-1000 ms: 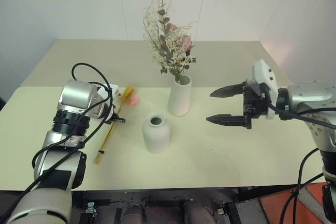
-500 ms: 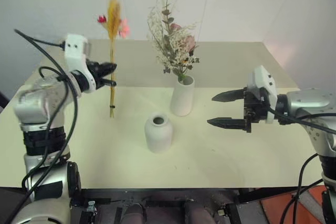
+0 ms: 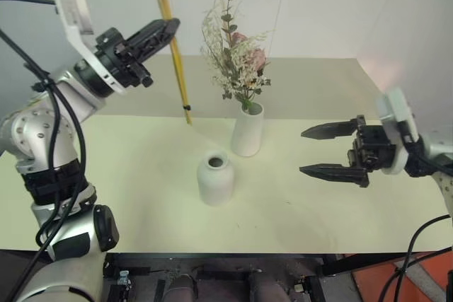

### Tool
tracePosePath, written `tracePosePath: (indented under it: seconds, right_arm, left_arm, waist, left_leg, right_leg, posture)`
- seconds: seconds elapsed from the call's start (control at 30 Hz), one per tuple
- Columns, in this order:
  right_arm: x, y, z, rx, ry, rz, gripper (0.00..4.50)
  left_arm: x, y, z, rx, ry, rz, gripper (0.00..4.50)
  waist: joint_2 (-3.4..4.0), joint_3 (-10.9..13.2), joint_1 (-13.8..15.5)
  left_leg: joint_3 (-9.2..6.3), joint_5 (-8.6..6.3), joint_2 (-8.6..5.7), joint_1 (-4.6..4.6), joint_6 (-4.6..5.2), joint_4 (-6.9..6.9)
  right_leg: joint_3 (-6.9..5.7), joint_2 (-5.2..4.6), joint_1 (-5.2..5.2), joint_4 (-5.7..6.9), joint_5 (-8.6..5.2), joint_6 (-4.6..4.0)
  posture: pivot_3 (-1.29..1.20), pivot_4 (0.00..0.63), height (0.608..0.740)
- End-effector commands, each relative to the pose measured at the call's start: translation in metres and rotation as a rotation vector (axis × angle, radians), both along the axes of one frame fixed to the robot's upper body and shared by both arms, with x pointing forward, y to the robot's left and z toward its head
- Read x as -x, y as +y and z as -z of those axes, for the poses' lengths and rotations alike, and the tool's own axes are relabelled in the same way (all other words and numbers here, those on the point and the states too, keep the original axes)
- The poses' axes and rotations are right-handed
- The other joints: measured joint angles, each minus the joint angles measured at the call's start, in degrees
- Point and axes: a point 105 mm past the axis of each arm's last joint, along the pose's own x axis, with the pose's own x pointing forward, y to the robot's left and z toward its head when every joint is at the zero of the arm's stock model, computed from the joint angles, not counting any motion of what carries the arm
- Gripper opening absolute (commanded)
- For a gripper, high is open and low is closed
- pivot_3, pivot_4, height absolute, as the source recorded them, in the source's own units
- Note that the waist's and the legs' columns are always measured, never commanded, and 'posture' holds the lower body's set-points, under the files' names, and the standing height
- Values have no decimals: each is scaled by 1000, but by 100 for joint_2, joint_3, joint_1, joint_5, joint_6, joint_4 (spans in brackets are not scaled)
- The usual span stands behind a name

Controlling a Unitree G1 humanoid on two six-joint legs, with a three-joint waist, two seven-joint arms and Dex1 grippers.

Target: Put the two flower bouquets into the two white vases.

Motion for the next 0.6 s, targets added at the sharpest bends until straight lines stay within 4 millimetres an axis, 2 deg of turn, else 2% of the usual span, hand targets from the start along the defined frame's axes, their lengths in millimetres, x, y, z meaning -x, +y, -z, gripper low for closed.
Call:
tracePosePath:
  seconds: [0.03,0.37,0.6]
  right_arm:
    - [10,0,-14,-20,-70,-35,4500]
    - [14,1,-15,-30,-68,-47,4500]
    - [15,1,-14,-26,-70,-28,4500]
  left_arm:
    - [15,-14,-14,11,-85,78,13]
    - [19,-42,-3,-12,-76,206,13]
    - [24,-47,7,-65,-62,264,13]
  waist:
    - [0,0,-4]
    - [0,0,-5]
    - [0,0,-11]
  left_leg:
    - [0,0,0,0,0,0]
    - [0,0,0,0,0,0]
    - [0,0,0,1,0,0]
  right_leg:
    - [0,0,0,0,0,0]
    - [1,1,0,0,0,-1]
    - [2,1,0,0,-2,2]
  posture:
    - [0,150,740]
    - [0,150,740]
    - [0,150,740]
